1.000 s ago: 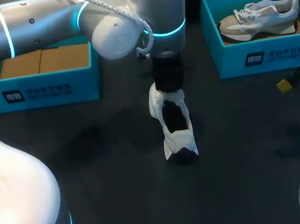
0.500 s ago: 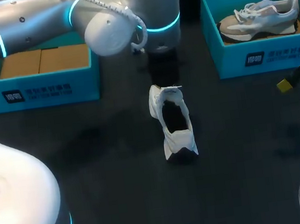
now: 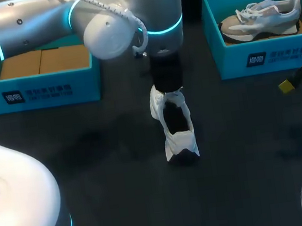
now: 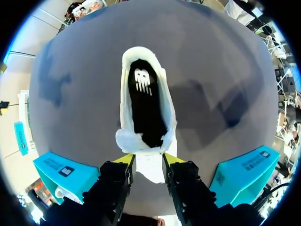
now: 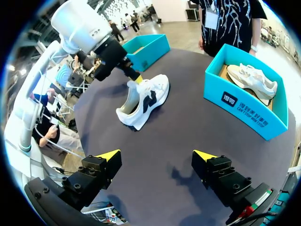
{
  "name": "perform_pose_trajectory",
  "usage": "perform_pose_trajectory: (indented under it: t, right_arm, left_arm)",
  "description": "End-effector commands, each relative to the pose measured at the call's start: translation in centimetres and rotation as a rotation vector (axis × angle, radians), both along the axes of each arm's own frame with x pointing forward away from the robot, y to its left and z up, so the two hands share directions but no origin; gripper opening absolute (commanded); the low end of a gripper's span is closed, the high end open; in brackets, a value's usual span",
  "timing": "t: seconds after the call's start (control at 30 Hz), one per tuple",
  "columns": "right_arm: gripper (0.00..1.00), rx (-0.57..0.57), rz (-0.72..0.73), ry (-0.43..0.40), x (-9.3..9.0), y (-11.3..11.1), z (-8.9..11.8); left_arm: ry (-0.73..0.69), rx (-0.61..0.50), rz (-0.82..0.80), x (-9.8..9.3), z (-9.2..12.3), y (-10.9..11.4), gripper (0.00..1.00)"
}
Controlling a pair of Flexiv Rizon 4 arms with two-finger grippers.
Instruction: Take the shoe out of the shoebox, open the shoe tongue, remove and reinsert the insole, then place the shoe into the shoebox
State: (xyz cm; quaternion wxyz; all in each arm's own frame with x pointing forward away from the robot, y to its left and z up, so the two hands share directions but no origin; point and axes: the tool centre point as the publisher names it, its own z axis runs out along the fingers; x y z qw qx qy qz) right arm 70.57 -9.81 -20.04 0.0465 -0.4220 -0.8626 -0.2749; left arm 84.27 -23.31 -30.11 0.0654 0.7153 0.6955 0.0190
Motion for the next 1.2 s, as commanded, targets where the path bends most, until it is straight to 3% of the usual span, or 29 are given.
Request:
perform_pose_trajectory:
  t: [0.03, 0.37, 0.6, 0.77, 1.2]
  right_arm:
    - [1.0, -0.001, -0.001, -0.001, -0.1, 0.0, -0.1]
    - [1.0, -0.001, -0.001, -0.001, -0.1, 0.0, -0.1]
    - [1.0, -0.001, -0.001, -0.001, -0.1, 0.0, -0.1]
    - [1.0, -0.001, -0.001, -0.001, -0.1, 0.0, -0.1]
    - [1.0, -0.001, -0.001, -0.001, -0.1, 0.0, -0.1]
  left_arm:
    - [0.006, -0.007, -0.009, -1.1, -0.9, 0.3, 0.36]
    - [0.01, 0.002, 0.001, -1.9, -0.8, 0.9, 0.36]
    - [-0.006, -0.002, 0.014, -2.4, -0.2, -0.1, 0.36]
    - [0.001, 0.008, 0.025, -2.9, -0.6, -0.9, 0.36]
    - [0.041, 0.011, 0.092, -4.9, -1.5, -0.5, 0.36]
